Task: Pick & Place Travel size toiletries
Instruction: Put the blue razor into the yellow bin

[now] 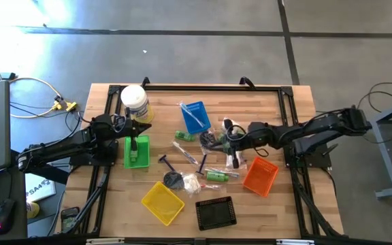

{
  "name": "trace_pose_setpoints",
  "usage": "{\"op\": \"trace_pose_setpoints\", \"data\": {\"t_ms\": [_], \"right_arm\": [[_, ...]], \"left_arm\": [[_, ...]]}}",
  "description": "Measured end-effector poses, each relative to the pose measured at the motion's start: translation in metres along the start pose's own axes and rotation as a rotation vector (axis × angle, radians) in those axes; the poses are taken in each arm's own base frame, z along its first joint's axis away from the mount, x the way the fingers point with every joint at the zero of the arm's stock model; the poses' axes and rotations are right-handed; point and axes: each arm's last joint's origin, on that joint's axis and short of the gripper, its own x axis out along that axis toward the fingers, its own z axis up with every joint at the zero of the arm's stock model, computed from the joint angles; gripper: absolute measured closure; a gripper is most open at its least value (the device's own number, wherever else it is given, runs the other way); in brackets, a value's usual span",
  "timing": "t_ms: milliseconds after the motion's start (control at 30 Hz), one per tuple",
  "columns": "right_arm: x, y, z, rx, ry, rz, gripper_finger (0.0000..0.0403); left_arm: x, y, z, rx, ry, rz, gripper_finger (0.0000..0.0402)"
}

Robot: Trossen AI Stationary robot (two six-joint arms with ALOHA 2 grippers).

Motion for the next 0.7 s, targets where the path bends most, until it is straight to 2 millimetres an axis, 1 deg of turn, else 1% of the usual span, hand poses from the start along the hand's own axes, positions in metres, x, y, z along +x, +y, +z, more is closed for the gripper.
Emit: {"op": "trace_pose_setpoints", "data": {"t_ms": [67, 133, 233, 333, 433, 533, 600, 700], "right_arm": [[0.008, -0.005, 0.001, 0.005, 0.080, -0.060, 0.0380], [0.016, -0.012, 0.003, 0.044, 0.179, -0.075, 0.0385], [0.039, -0.023, 0.014, 0.095, 0.223, -0.075, 0.0389], [0.060, -0.030, 0.017, 0.136, 0.289, -0.105, 0.0383], [0.085, -0.034, 0.019, 0.202, 0.297, -0.138, 0.0362], [0.111, -0.035, 0.021, 0.319, 0.295, -0.131, 0.0328], [0.127, -0.031, 0.018, 0.377, 0.322, -0.108, 0.0301], [0.150, -0.018, 0.012, 0.379, 0.381, -0.040, 0.0264]], "left_arm": [[0.000, 0.000, 0.000, 0.000, -0.003, 0.000, 0.0401], [0.000, 0.000, 0.001, 0.000, -0.014, 0.002, 0.0401], [0.000, 0.000, 0.004, 0.001, -0.038, 0.005, 0.0401], [0.000, 0.001, 0.005, -0.007, -0.049, 0.007, 0.0401], [0.000, 0.001, 0.005, -0.032, -0.048, 0.007, 0.0401], [0.000, 0.001, 0.005, -0.046, -0.049, 0.008, 0.0401], [0.000, 0.001, 0.005, -0.050, -0.048, 0.008, 0.0401], [0.000, 0.001, 0.004, -0.051, -0.042, 0.007, 0.0401]]}}
